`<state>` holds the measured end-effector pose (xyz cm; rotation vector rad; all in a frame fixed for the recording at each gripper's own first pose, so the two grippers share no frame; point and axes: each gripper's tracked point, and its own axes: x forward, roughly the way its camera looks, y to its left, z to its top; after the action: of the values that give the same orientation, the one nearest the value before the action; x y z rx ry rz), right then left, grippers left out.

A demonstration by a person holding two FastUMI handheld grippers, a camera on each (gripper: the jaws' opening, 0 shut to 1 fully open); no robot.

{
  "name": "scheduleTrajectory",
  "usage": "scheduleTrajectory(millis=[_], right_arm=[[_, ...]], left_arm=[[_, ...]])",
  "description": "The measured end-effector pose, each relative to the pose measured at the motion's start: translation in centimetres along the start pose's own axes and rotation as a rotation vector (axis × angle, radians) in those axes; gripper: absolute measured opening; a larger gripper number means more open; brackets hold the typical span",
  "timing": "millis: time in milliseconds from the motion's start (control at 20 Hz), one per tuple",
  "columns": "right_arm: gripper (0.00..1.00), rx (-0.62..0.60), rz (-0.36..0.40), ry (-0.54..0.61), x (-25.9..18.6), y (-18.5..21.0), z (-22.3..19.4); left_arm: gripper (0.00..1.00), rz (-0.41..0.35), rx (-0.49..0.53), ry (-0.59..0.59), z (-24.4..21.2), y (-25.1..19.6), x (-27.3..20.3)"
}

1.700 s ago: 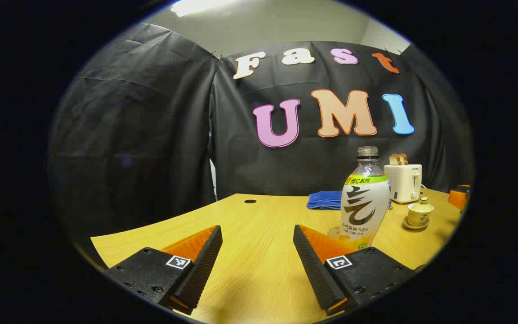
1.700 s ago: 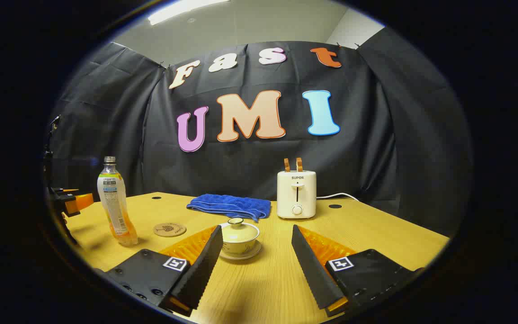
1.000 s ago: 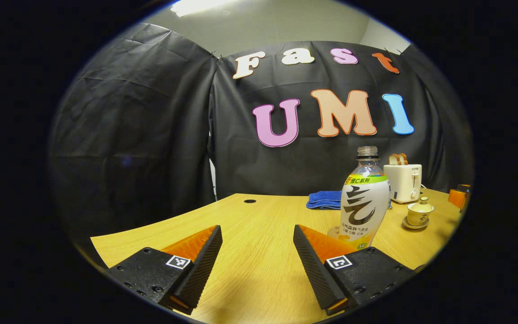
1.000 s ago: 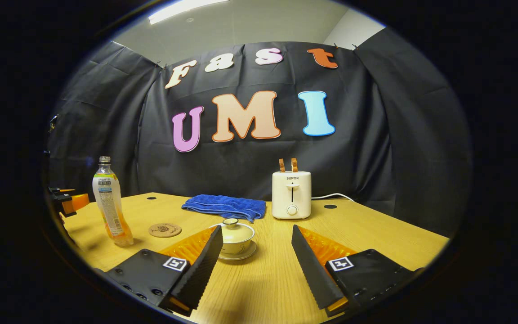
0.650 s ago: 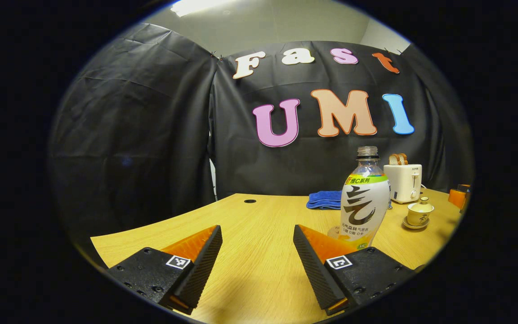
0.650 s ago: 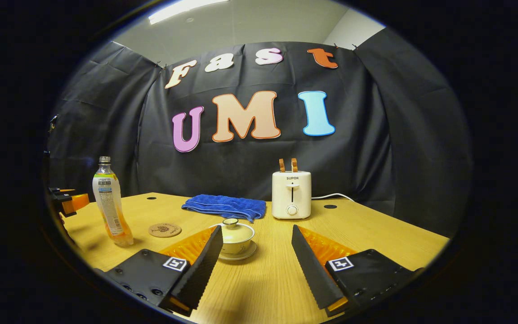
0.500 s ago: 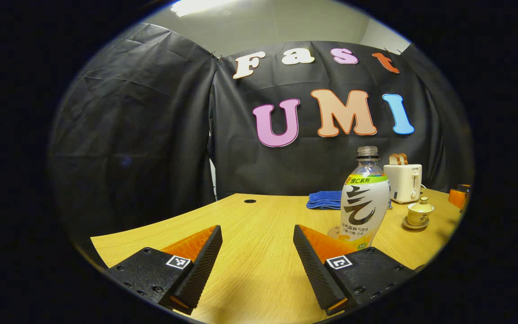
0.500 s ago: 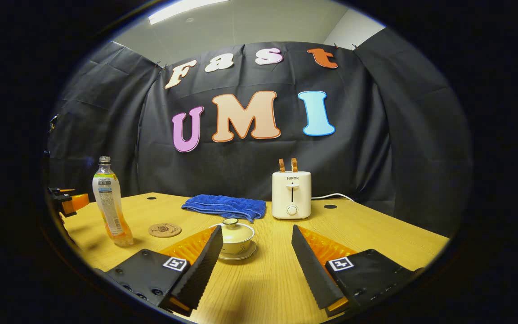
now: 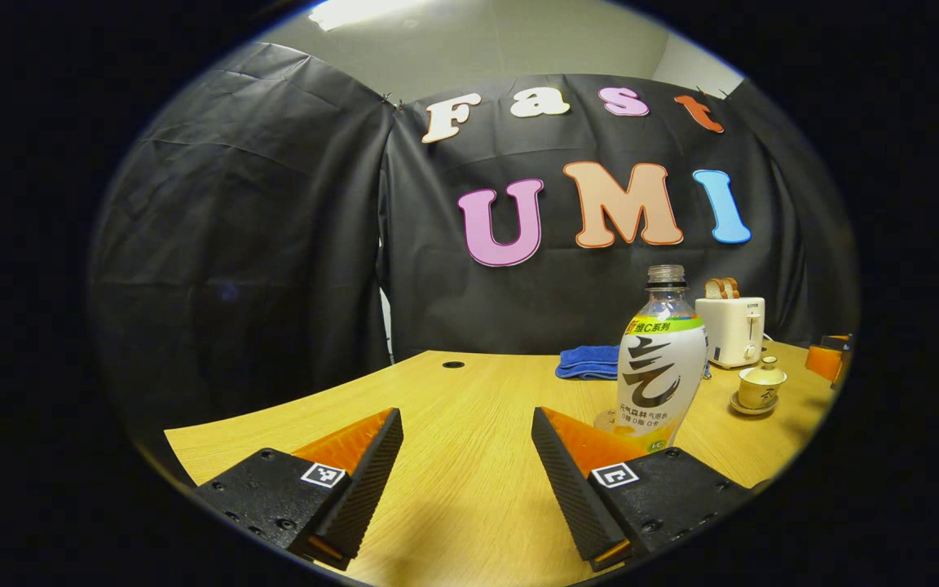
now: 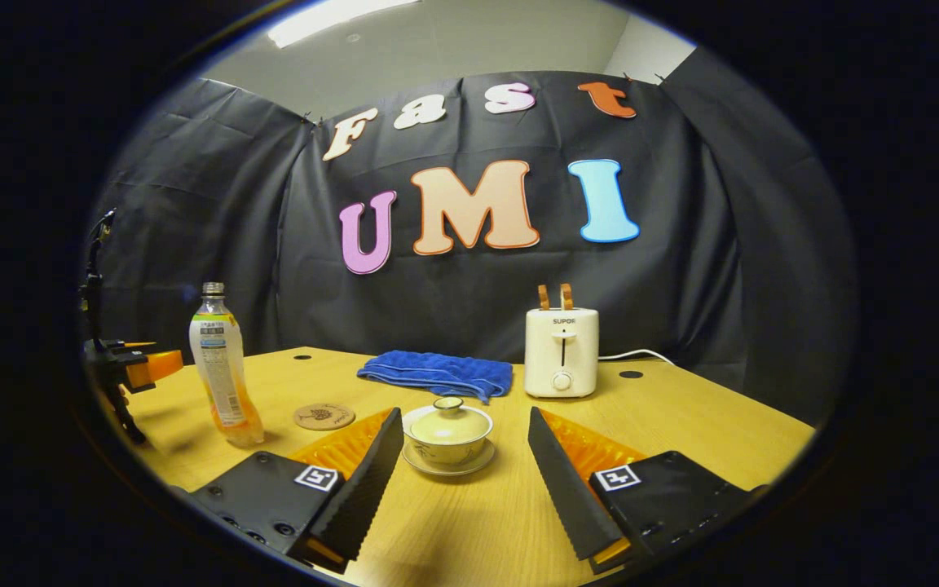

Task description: Open the teacup lid with one hand, grasp the water bottle and pour water into the teacup with the other hand; after pouring, place the water bottle on the coaster and then close the teacup lid.

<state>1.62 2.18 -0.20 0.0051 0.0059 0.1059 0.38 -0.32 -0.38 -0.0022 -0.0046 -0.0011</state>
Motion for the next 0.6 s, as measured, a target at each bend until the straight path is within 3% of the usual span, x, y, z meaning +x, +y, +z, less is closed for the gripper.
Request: scheduleTrajectory(millis=[150, 200, 450, 600], right_arm=[[0.99, 0.002, 0.016, 0.003, 1.6, 0.7, -0.1], [0.95, 0.001, 0.022, 0.006, 2.1, 0.9, -0.3], [0.99, 0.004, 0.026, 0.019, 4.6, 1.6, -0.5], [0.95, 0.006, 0.018, 0.076, 6.5, 1.6, -1.4]], left_arm=[[0.93, -0.004, 0.0, -0.001, 0.2, 0.0, 0.0], [0.93, -0.004, 0.0, -0.001, 0.2, 0.0, 0.1], [0.93, -0.005, -0.001, -0.002, 0.0, 0.0, 0.0], [0.93, -0.005, -0.001, -0.002, 0.0, 0.0, 0.0]])
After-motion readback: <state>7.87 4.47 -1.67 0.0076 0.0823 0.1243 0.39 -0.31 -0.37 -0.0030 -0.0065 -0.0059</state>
